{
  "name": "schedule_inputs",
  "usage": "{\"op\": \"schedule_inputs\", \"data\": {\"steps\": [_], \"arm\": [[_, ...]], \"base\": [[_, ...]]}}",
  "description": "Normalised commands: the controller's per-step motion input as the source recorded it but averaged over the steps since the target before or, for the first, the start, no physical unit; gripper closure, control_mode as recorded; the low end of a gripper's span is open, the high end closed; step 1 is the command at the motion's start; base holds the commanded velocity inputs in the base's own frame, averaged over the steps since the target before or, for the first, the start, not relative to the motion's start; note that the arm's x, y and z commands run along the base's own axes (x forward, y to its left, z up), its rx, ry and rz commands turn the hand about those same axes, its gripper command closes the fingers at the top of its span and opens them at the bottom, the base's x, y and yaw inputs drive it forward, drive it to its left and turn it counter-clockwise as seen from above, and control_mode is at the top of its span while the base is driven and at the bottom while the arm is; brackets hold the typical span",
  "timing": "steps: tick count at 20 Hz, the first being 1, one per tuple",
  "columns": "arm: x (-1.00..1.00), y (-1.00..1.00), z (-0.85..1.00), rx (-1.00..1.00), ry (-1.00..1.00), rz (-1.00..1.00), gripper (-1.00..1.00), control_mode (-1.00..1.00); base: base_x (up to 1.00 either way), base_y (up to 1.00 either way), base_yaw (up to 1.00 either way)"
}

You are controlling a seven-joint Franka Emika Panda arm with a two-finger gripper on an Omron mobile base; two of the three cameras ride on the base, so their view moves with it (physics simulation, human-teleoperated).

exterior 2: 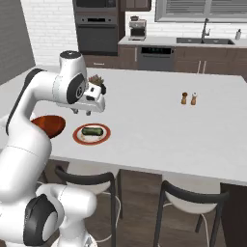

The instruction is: Pick the chicken drumstick and cucumber from their plates and place them in the bowl. Then put the bowl in the fridge.

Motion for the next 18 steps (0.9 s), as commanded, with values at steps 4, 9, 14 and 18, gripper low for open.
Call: {"op": "schedule_inputs", "data": {"steps": [4,9,14,18], "arm": [[0.00,0.00,0.00,0.00,0.00,0.00,-1.00,1.00],[0.00,0.00,0.00,0.00,0.00,0.00,-1.00,1.00],[0.00,0.00,0.00,0.00,0.00,0.00,-1.00,1.00],[0.00,0.00,0.00,0.00,0.00,0.00,-1.00,1.00]], "base": [[-0.11,0.32,0.00],[0.00,1.00,-0.12],[0.16,0.77,-0.06],[0.45,0.60,0.00]]}}
